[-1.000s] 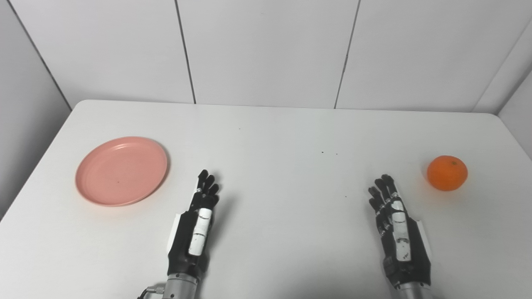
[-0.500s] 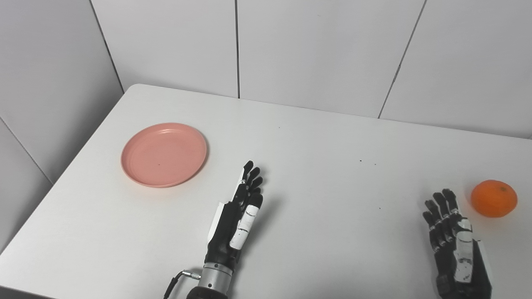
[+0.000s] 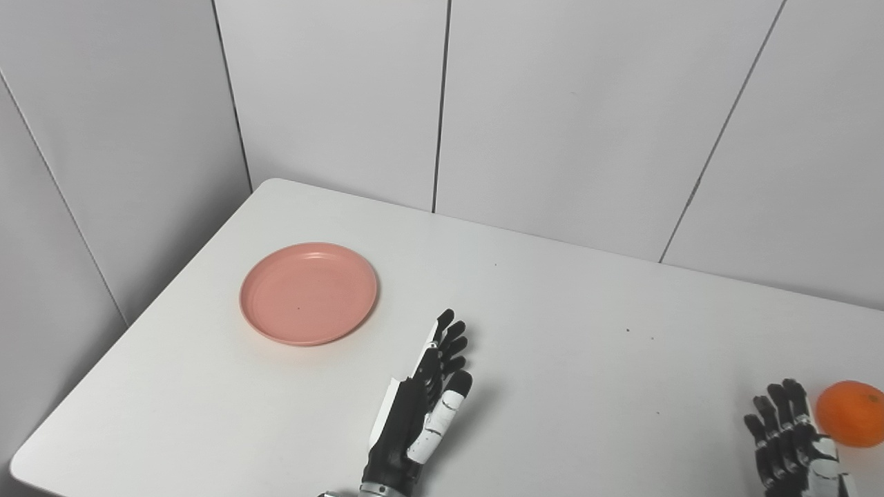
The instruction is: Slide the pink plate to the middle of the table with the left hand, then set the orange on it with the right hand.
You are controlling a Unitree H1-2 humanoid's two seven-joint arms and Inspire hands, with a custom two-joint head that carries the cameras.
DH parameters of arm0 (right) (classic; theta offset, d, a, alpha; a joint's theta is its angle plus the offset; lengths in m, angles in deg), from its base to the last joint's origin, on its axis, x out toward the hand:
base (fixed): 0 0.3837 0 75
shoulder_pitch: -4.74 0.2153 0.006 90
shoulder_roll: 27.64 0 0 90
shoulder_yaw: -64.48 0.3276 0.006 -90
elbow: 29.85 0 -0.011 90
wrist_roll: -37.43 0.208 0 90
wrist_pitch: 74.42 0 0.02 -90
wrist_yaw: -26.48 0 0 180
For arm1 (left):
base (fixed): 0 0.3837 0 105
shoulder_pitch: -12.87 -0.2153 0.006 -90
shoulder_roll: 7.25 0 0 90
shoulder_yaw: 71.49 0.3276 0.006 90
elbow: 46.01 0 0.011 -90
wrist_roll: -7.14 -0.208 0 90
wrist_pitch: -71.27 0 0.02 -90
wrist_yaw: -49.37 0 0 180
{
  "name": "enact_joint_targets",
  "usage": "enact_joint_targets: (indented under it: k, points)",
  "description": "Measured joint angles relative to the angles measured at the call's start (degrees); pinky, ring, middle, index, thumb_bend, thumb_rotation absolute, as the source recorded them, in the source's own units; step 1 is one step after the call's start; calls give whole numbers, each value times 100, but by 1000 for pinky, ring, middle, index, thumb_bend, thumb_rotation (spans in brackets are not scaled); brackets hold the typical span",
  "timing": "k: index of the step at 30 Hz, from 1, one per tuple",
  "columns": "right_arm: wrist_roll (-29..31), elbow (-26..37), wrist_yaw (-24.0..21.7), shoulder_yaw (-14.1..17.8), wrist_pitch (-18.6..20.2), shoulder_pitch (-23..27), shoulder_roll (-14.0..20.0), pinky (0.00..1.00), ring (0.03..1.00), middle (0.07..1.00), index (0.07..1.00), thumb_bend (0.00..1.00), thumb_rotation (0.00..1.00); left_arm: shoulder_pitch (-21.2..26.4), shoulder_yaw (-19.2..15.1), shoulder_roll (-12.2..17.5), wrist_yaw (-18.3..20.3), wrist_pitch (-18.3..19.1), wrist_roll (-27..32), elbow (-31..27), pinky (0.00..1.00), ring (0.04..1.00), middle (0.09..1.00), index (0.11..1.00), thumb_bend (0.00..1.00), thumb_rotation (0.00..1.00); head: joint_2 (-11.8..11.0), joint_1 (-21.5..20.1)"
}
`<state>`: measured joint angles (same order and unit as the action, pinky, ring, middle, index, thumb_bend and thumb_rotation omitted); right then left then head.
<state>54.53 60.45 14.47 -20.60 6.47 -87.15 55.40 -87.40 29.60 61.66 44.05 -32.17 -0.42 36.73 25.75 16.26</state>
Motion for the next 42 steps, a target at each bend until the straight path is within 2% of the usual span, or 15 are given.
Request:
enact_joint_targets:
  k: [9,13,15,18,24,28,32,36,39,42]
  points:
    - [-20,-32,-70,6,-68,21,-26,1000,999,999,1000,767,963,13,-49,8,8,-58,192,14,885,927,947,944,622,839,-123,0]
    - [-63,-32,-70,0,-82,24,-42,1000,998,995,1000,779,952,14,-97,19,59,-42,423,-9,903,930,946,941,679,821,-123,-17]
    - [-68,-31,-70,0,-98,25,-54,1000,999,996,1000,784,954,14,-144,19,110,105,649,-49,909,929,944,938,714,820,-114,-26]
    - [-80,-8,-67,-1,-111,26,-86,1000,992,985,997,803,937,1,-236,19,189,427,970,-174,952,944,956,951,805,801,-114,-44]
    - [-187,122,-33,-1,-111,-1,-151,1000,985,974,987,800,933,-30,-485,81,346,1351,1523,-628,891,891,907,916,865,807,-114,-97]
    - [-241,188,-7,-1,-111,-40,-165,1000,984,970,984,804,923,40,-732,121,408,1904,1703,-1088,932,915,924,929,878,848,-123,-123]
    - [-253,200,-5,4,-111,-77,-160,1000,978,964,976,790,918,281,-951,202,510,2601,2003,-1674,912,902,922,910,919,860,-167,-141]
    - [-262,193,-4,1,-111,-79,-169,1000,970,958,973,771,915,492,-1066,346,511,3096,2015,-2051,890,884,905,895,930,863,-176,-167]
    - [-265,194,-5,-3,-111,-85,-179,1000,961,951,965,769,905,780,-1164,561,508,3513,2029,-2349,898,890,902,901,937,865,-167,-176]
    - [-274,194,-4,-9,-111,-93,-181,1000,960,952,968,766,906,1124,-1352,662,484,3800,2276,-2602,900,886,902,903,928,867,-150,-184]
